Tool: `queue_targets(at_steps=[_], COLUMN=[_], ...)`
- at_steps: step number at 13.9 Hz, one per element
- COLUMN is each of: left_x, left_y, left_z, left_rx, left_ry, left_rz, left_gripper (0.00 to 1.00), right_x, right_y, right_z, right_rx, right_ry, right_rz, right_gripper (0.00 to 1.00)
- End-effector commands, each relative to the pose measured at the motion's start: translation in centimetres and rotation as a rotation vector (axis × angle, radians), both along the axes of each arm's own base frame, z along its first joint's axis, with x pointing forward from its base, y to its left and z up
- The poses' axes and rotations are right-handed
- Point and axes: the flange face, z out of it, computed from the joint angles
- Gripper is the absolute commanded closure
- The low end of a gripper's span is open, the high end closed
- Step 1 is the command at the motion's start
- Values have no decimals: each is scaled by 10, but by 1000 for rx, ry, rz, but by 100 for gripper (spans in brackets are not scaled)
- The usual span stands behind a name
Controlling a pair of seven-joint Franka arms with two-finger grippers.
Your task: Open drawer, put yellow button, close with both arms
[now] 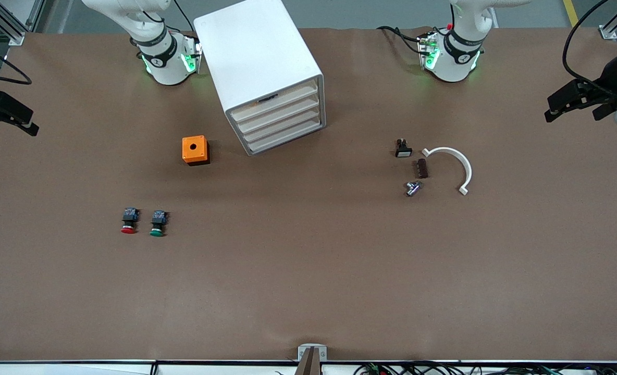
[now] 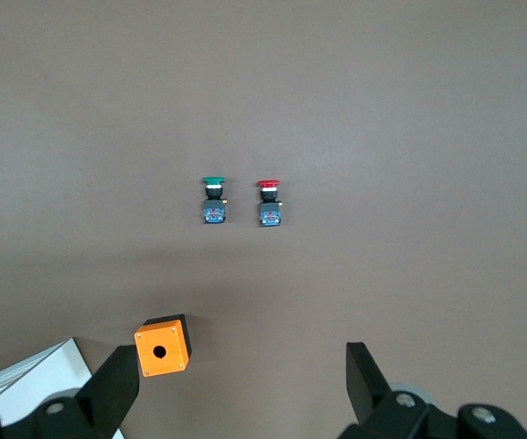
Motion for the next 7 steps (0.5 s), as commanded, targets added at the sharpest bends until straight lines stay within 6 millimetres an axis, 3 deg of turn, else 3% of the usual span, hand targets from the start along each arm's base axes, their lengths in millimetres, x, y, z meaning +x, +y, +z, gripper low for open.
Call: queue_targets(at_steps=[1,7], left_x=[0,2], left_y=[2,-3], left_z=[7,9], left_rx=[14,21], left_ry=[-8,9], left_rz=[-11,-20], left_gripper=[0,0], right_x=[2,2], right_y=[-1,-1], right_z=[4,5], right_rx=[-1,-1], right_ry=[1,0], right_rz=[9,9], right_gripper=[0,0])
